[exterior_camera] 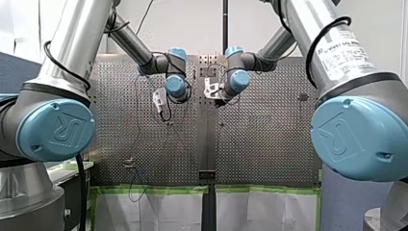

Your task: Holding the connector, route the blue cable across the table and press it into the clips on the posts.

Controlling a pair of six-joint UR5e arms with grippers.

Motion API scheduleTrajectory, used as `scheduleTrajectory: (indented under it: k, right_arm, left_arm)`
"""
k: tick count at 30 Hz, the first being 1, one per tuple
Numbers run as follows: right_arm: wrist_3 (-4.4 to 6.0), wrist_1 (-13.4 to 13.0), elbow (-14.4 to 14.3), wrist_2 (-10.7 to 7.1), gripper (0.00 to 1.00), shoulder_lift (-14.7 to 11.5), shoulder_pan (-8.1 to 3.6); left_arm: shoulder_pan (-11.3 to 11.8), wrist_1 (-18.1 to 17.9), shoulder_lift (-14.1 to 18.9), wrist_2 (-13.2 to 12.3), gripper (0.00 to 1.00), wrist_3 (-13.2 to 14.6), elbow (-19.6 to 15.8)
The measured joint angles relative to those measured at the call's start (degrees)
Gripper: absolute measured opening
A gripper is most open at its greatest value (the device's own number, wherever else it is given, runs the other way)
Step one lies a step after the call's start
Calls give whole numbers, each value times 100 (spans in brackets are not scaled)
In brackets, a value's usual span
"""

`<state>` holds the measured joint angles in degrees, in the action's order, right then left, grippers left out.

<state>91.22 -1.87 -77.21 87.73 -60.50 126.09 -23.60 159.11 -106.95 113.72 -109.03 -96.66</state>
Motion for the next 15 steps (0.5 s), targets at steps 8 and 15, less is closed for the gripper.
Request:
scheduleTrajectory:
  k: [8, 15]
  right_arm:
    - [1, 321, -349, -59, 0, -384, -12]
    - [-3, 475, -391, -173, 0, -775, -49]
  left_arm:
    - [-47, 263, 486, -12, 0, 29, 0]
    - [-93, 454, 905, -12, 0, 52, 0]
